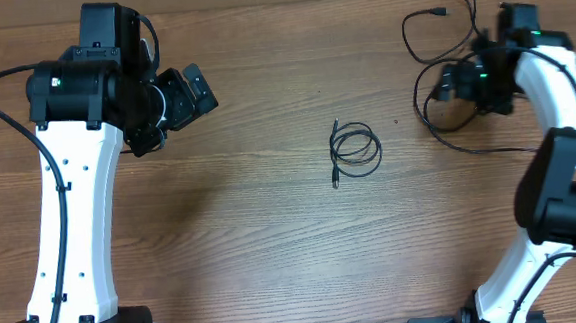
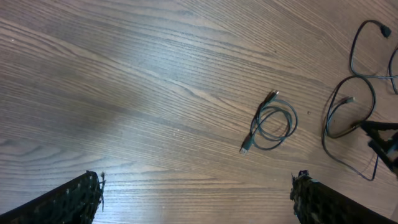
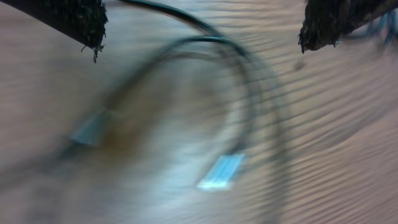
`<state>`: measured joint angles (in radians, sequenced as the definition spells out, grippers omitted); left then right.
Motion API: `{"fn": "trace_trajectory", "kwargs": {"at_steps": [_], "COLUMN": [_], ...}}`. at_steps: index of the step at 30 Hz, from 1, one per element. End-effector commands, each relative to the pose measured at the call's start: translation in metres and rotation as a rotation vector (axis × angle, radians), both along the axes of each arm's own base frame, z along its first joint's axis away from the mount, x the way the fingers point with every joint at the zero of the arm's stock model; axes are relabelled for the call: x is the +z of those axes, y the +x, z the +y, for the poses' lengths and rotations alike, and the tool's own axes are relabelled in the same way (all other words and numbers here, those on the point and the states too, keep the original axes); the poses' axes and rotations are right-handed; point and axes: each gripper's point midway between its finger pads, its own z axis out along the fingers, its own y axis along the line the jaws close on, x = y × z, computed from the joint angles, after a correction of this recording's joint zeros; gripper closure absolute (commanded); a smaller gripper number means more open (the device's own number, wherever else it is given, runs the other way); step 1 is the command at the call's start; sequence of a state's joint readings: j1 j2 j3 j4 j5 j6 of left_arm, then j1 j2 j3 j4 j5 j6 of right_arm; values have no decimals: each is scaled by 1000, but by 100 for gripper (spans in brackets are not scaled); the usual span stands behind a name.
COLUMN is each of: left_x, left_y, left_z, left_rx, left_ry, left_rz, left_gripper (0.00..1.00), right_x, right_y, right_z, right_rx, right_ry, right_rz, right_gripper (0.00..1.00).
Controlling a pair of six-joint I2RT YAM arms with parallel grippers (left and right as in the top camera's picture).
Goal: Untangle cables
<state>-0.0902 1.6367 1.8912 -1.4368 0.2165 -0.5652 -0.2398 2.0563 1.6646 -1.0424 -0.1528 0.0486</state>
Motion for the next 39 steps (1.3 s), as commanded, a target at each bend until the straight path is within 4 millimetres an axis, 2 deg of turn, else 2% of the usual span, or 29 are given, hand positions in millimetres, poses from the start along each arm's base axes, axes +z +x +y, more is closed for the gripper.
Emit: {"fn": "trace_trajectory", "kwargs": {"at_steps": [1, 4, 8, 10, 15, 23, 24, 27, 31, 37, 39], "left_x": [1, 1, 2, 2, 2, 3, 3, 3, 3, 3, 4], "left_y": [-1, -1, 0, 1, 1, 4, 4, 4, 4, 4, 4], "left_z": [-3, -3, -4, -4, -4, -4, -4, -4, -4, -4, -4], "left_rx": [-34, -34, -33, -33, -33, -33, -34, -33, -33, -33, -33], "left_ry": [-3, -3, -3, -3, -3, -4, -4, -4, -4, -4, -4], "left_rz": [-8, -9, -15, -18, -20, -31, -31, -31, -31, -31, -31], "left_gripper": [0, 0, 0, 0, 0, 0, 0, 0, 0, 0, 0], "right_x": [21, 19, 18, 16, -1, -24, -25, -25, -25, -21, -19], "right_y": [-15, -35, -59, -68, -89, -98, -98, -96, -91, -74, -66], "right_z": [-70, -102, -137, -145, -147, -136, -136, -137, -140, -153, -158], "right_rx": [-402, -559, -668, -697, -793, -792, -792, -793, -794, -793, -770], "right_ry": [-90, -91, -81, -77, -52, -40, -41, -42, -46, -63, -75], "right_rz": [12, 49, 75, 91, 155, 196, 196, 184, 162, 73, 32], "right_gripper": [0, 0, 0, 0, 0, 3, 6, 38, 65, 92, 96]}}
